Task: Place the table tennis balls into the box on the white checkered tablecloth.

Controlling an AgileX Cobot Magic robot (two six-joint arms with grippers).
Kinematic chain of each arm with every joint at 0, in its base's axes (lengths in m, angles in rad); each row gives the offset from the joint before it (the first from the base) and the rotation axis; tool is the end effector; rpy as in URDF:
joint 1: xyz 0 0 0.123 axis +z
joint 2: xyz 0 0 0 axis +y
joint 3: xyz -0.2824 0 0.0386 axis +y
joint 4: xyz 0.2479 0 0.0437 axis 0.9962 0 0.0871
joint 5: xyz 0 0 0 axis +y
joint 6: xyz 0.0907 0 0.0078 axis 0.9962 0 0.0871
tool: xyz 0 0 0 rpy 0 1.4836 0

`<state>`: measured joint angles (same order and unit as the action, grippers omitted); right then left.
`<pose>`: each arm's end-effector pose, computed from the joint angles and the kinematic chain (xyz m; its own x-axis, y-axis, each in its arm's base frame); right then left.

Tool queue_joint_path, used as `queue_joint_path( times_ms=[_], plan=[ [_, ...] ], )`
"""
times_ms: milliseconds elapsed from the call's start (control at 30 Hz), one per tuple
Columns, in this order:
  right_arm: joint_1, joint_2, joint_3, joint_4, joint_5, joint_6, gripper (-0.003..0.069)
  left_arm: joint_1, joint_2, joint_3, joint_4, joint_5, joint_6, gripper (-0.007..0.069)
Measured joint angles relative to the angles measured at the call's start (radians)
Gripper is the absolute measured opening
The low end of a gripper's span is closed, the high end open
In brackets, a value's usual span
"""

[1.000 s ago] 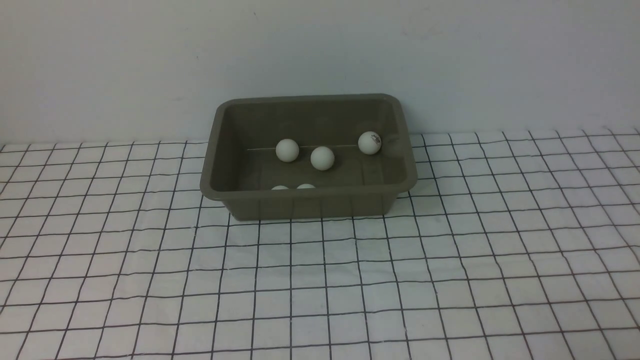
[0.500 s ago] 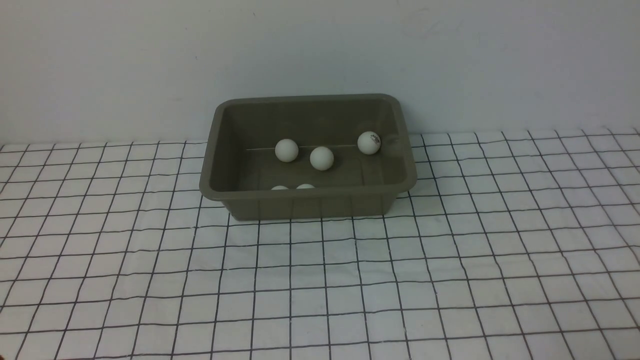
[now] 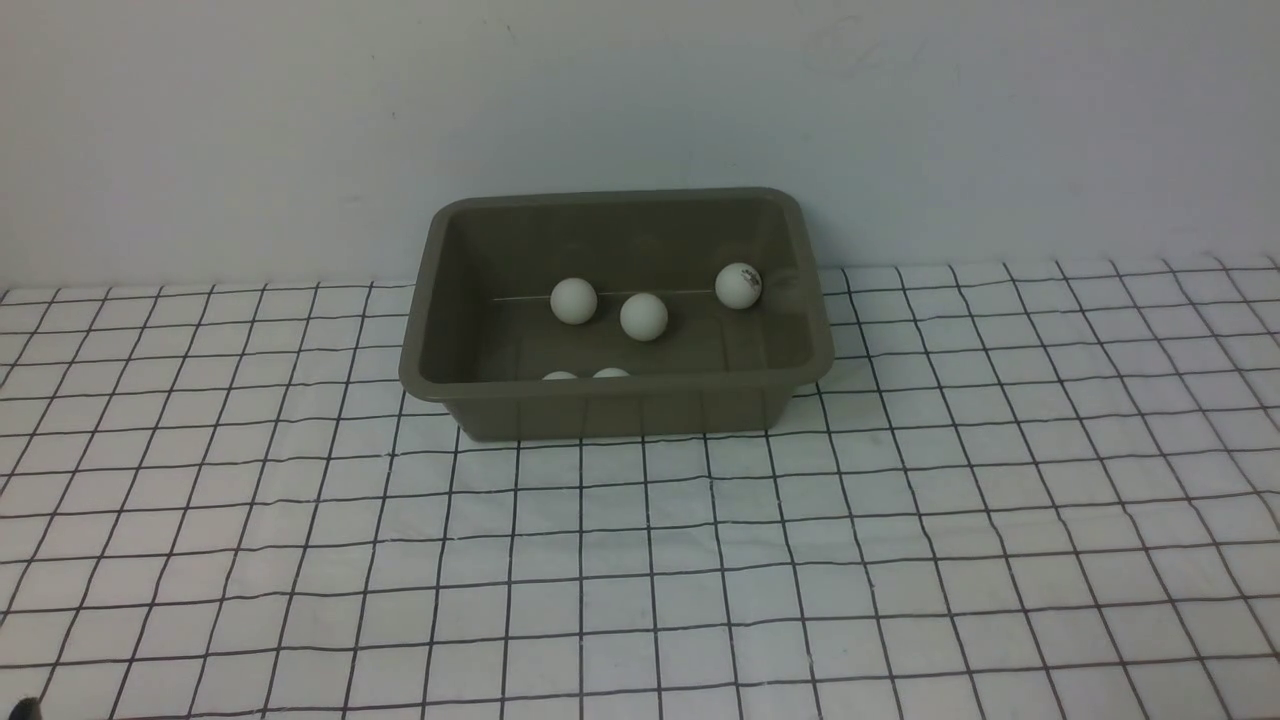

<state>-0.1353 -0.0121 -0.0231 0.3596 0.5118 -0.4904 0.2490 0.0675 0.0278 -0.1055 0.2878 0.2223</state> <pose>0.0489 0.0092 0.1787 -0.3407 -0.1254 -0.9318 -0.0870 0.9910 -0.1015 0.0577 0.0118 0.1739 -0.3056 0.0469 -0.9510 -0.1830 0.9773 0.1070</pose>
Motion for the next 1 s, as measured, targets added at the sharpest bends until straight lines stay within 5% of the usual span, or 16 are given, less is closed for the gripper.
queue_joint_path(
  times_ms=[433,1000],
  plan=[
    [0.0,0.0,0.0,0.0,0.0,0.0,0.0474,-0.056,-0.079,0.0,0.079,0.084,-0.172,0.045],
    [0.0,0.0,0.0,0.0,0.0,0.0,0.0474,-0.088,-0.079,-0.001,0.106,0.096,-0.16,0.045]
  ],
)
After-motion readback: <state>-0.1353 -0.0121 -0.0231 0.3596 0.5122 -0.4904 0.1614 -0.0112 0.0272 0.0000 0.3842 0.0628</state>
